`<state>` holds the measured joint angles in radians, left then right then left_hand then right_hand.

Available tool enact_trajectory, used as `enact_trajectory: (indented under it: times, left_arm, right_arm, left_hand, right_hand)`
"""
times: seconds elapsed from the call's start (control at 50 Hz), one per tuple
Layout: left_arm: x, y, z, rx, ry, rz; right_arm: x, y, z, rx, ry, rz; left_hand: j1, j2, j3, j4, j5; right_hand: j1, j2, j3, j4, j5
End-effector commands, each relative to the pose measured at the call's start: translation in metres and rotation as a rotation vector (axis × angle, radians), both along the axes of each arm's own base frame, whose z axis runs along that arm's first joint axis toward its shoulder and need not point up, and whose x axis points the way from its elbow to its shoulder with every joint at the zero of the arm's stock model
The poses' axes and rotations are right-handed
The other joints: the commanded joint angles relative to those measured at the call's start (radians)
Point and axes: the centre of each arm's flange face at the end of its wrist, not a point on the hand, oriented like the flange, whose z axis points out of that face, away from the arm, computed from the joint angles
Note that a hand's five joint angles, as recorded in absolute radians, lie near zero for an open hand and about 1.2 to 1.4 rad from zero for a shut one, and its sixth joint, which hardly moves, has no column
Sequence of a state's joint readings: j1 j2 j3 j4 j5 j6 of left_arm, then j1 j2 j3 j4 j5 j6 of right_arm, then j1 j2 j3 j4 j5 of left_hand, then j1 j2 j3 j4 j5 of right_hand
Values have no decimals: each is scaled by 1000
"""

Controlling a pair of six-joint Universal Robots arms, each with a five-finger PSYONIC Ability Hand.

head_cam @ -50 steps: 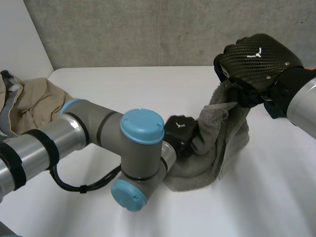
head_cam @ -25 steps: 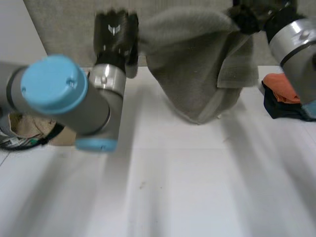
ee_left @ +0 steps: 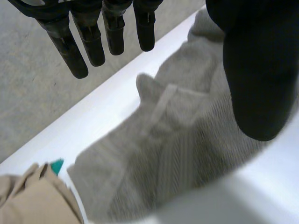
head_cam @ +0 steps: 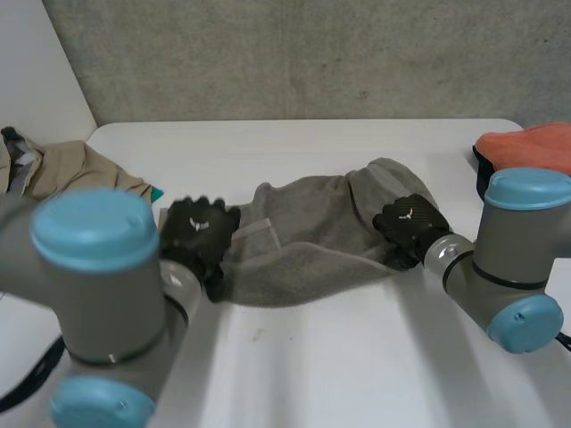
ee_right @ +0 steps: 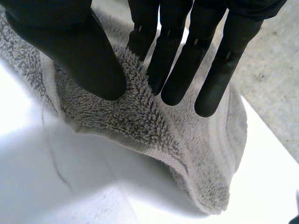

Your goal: Fold the laundry.

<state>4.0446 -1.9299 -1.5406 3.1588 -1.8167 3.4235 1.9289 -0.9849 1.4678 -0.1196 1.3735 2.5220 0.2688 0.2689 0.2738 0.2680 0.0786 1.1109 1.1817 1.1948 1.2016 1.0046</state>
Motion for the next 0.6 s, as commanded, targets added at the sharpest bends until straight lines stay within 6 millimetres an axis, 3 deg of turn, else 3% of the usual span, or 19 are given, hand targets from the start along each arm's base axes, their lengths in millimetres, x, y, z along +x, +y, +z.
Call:
enact_trajectory:
  times: [0.02,0.22,0.42,0.48,0.5,0.52,0.54,0.58,0.6]
  left_arm:
    - [-15,-40,21,49,20,-130]
    - [-52,-84,-29,99,-144,-295]
    - [-68,-73,-68,171,-251,-452]
    - [-70,-79,-71,133,-246,-434]
    - [-71,-82,-69,111,-239,-422]
    - [-73,-91,-65,58,-220,-384]
    - [-74,-96,-61,26,-206,-361]
    - [-75,-108,-51,-49,-171,-303]
    - [-77,-119,-36,-138,-117,-250]
  right_arm:
    - [4,13,14,-34,-23,33]
    - [3,21,15,-30,-14,40]
    - [-2,13,18,-44,-17,19]
    - [-2,11,20,-49,-18,18]
    - [-2,10,19,-49,-18,18]
    - [-2,8,22,-60,-22,16]
    - [-2,6,22,-61,-23,14]
    - [-1,2,24,-74,-28,13]
    - [3,-5,26,-97,-39,12]
  left_hand:
    - [32,32,27,33,48]
    - [147,147,142,148,163]
    - [162,162,157,163,177]
    - [498,498,493,499,514]
    - [651,651,646,651,666]
    - [949,948,944,949,964]
    - [1062,1062,1057,1063,1078]
    - [1127,1127,1122,1128,1143]
    - [1127,1127,1122,1128,1143]
  right_hand:
    - [285,215,201,195,217]
    - [285,215,201,195,217]
    - [285,215,201,195,217]
    - [285,215,201,195,217]
    - [285,215,201,195,217]
    - [285,215,201,195,217]
    - [285,215,201,195,217]
    - [285,215,201,195,217]
    - [285,215,201,195,217]
